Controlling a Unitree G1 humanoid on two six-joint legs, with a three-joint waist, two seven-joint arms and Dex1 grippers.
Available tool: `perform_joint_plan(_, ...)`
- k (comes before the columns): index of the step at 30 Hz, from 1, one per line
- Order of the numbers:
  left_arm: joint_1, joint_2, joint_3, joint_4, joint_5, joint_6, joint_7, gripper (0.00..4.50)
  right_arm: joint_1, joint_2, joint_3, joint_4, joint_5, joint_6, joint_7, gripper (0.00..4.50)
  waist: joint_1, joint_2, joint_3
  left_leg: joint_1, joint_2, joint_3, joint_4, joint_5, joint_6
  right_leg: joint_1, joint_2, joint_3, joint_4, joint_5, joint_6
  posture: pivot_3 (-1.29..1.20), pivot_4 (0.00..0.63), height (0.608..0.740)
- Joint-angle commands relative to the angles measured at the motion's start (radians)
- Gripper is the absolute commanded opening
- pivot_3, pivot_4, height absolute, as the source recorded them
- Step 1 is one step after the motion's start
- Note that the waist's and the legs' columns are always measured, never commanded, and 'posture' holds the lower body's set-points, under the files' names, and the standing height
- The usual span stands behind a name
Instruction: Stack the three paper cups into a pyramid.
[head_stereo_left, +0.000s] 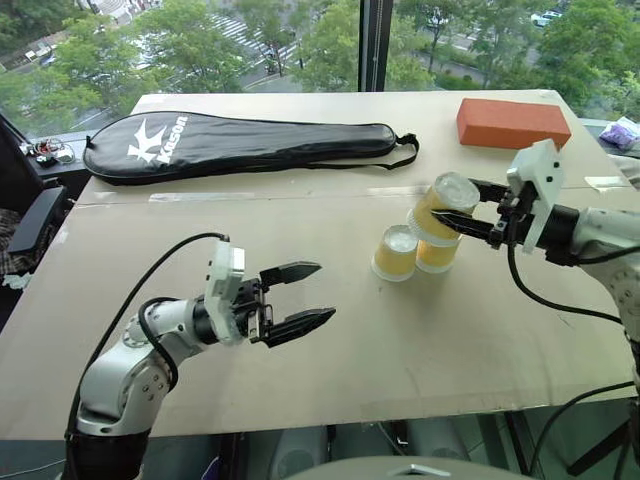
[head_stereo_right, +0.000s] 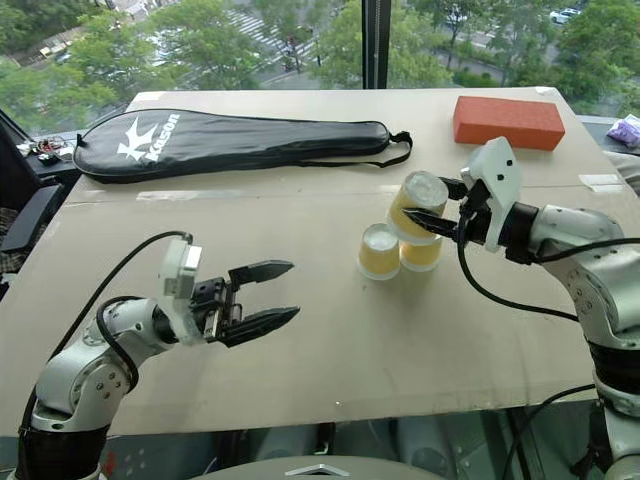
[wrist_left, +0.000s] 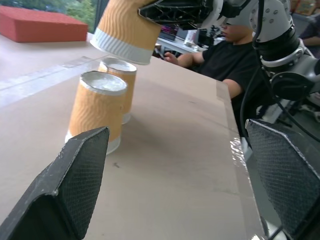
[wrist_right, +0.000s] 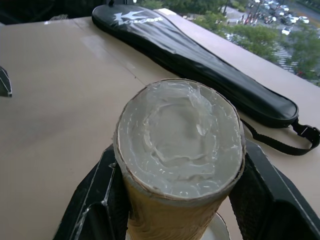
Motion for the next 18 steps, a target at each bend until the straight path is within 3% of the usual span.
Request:
perform_joint_plan(1, 0.03, 0.001, 0.036, -0.063, -0.025, -0.022, 0.024, 4.5, -0.047, -0.014, 0.011, 0.038, -0.025, -0.048, 0.059, 2.24, 0.0, 0.0, 0.0, 0.0, 0.0, 0.0, 0.0, 0.0, 0.0, 0.0, 0.0, 0.0, 0.0, 0.0, 0.0, 0.0, 0.15, 0.74)
perform_joint_plan(10, 0.087, 0.004, 0.061, -0.104, -0.035, -0.034, 0.061, 4.5, -0.094, 0.008, 0.079, 0.138, -0.089, -0.084, 0.122, 2.24, 0.0, 0.0, 0.0, 0.0, 0.0, 0.0, -0.001, 0.0, 0.0, -0.001, 0.0, 0.0, 0.0, 0.0, -0.001, 0.0, 0.15, 0.74)
perform_joint_plan(16, 0.093, 0.004, 0.066, -0.11, -0.038, -0.037, 0.074, 4.5, -0.091, 0.015, 0.074, 0.171, -0.114, -0.124, 0.148, 4.42, 0.0, 0.0, 0.0, 0.0, 0.0, 0.001, -0.001, 0.0, 0.0, -0.001, 0.0, 0.0, 0.0, 0.0, -0.001, 0.0, 0.15, 0.74)
perform_joint_plan(18, 0.104, 0.003, 0.07, -0.113, -0.04, -0.035, 0.082, 4.5, -0.076, 0.013, 0.03, 0.141, -0.095, -0.147, 0.152, 4.42, 0.0, 0.0, 0.0, 0.0, 0.0, 0.001, -0.001, 0.0, 0.0, -0.001, 0.0, 0.0, 0.0, 0.001, -0.001, 0.0, 0.15, 0.74)
